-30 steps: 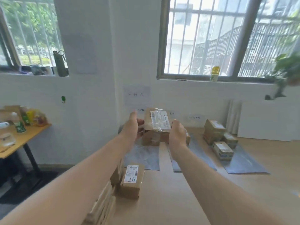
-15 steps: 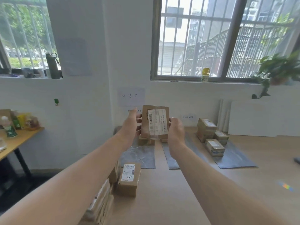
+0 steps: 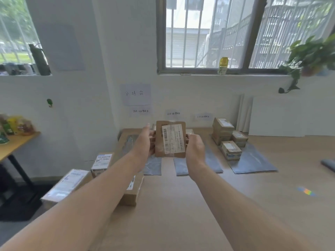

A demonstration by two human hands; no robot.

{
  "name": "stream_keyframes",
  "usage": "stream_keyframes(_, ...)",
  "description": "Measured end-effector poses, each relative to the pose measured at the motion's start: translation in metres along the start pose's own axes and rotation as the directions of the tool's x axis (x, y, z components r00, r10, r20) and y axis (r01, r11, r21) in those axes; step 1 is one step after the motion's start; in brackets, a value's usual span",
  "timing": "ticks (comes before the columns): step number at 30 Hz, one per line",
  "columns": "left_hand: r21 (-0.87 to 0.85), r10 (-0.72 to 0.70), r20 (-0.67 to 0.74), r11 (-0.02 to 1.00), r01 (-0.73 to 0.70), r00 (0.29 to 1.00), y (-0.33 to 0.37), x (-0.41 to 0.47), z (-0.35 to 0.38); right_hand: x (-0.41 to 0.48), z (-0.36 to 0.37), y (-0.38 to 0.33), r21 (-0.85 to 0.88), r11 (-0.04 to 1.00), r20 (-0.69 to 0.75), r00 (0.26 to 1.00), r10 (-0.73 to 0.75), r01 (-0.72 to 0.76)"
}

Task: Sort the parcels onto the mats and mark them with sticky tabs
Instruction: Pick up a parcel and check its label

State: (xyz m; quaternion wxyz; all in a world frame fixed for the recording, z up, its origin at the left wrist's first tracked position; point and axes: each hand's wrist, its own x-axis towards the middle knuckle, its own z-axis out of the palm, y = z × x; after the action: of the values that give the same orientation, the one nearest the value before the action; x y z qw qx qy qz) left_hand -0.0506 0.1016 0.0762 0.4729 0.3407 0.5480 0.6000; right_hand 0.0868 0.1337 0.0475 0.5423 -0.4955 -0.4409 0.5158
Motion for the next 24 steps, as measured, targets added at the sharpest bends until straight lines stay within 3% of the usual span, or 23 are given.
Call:
stream_keyframes(13,-0.017,-0.261,-0.025,0.965,0.260,0.965,-0.124,-0.001,0.191,0.079,-0.216,0.056,-0.148,0.971,0.049,0.980,0.195,-0.186)
stream_keyframes(24,0.006,-0.483,-0.007,0.876,0.483,0.876,-0.220,0.042,0.246,0.124,-0.285,0.138,-0.257,0.919,-0.028,0.953,0.303,-0.300)
